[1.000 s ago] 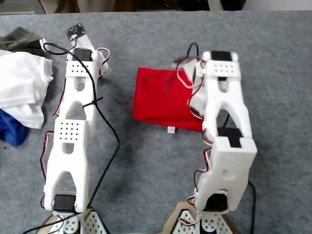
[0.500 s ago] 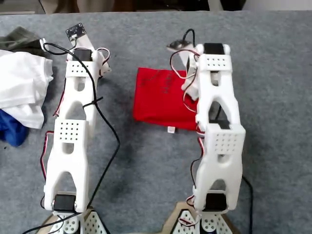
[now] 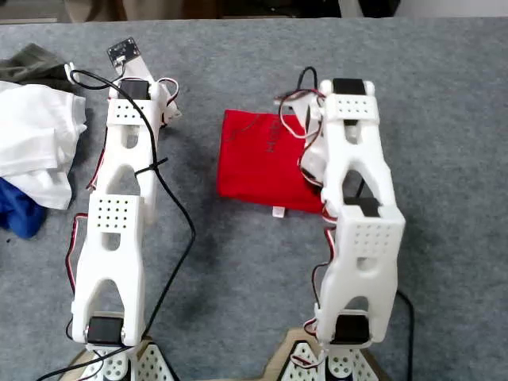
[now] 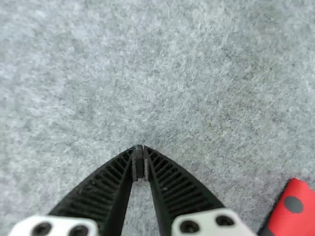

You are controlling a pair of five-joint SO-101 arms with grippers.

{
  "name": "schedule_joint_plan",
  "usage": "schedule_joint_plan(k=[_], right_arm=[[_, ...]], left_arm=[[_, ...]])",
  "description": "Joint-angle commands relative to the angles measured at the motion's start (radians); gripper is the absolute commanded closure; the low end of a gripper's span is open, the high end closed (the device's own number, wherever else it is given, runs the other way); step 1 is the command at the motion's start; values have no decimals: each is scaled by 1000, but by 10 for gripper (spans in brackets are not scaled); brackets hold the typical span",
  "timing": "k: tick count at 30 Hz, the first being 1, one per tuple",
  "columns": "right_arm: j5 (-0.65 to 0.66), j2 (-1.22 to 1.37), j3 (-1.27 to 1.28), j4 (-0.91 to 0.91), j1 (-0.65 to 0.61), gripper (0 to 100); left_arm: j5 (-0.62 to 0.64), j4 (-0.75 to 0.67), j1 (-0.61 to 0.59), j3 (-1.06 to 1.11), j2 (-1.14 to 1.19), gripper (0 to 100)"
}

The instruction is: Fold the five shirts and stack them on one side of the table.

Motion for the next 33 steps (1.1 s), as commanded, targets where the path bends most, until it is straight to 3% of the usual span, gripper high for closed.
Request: schedule_joint_plan(k=[1, 6, 11, 18, 24, 29, 33], right_arm=[[15, -137, 127, -38, 30, 994], [8, -229, 148, -110, 61, 994], [-86, -255, -168, -115, 31, 984], [-181, 91, -616, -49, 24, 822], [-239, 400, -917, 3, 25, 824], [-267, 501, -1026, 15, 27, 825], [-267, 506, -1030, 6, 27, 938]], left_arm=[[3, -15, -3, -55, -13, 981], [3, -15, -3, -55, -13, 981], [3, -12, -5, -55, -13, 981], [3, -11, -3, -55, -13, 981], [3, -8, -3, -55, -13, 981], [3, -8, -3, -55, -13, 981], [3, -8, -2, -55, -13, 981]])
